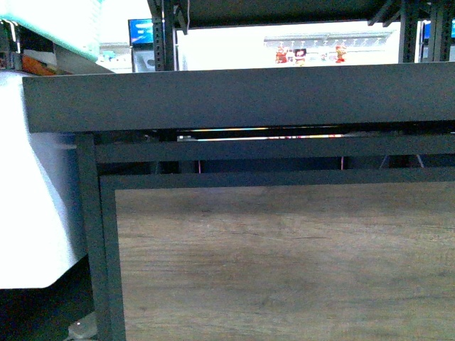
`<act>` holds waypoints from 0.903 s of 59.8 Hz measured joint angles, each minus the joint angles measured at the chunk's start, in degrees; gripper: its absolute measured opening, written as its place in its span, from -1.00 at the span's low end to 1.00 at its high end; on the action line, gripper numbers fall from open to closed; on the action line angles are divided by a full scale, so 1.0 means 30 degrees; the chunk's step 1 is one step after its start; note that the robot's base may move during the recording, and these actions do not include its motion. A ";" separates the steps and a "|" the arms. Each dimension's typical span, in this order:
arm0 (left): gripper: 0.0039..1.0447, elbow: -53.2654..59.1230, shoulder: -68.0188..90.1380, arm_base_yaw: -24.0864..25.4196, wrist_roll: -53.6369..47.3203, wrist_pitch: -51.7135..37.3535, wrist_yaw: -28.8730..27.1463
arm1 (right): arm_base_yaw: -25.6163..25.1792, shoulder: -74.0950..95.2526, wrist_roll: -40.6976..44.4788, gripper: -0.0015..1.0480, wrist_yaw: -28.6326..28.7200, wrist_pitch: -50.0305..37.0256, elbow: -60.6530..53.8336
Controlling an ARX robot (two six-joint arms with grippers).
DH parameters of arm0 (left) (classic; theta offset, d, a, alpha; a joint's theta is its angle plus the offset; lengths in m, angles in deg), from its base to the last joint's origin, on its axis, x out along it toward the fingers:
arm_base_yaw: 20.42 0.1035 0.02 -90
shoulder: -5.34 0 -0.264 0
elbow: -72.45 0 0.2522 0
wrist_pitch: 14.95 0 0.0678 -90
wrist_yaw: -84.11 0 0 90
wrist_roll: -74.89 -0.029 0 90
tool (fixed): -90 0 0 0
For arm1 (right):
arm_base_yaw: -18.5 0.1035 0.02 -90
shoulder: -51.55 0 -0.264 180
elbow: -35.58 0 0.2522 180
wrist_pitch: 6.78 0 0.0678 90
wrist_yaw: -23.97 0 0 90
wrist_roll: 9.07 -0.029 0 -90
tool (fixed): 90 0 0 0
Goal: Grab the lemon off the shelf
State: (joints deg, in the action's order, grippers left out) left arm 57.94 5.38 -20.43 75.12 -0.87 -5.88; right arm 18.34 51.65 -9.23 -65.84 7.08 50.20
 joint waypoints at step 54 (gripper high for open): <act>0.86 0.0000 0.0000 0.0000 0.0000 0.0000 0.0000 | 0.0000 0.0000 0.0000 0.95 -0.0029 0.0000 0.0000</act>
State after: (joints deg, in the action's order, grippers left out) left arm 57.94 5.38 -20.43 75.12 -0.87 -5.88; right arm 18.34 51.65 -9.23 -65.93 7.08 50.20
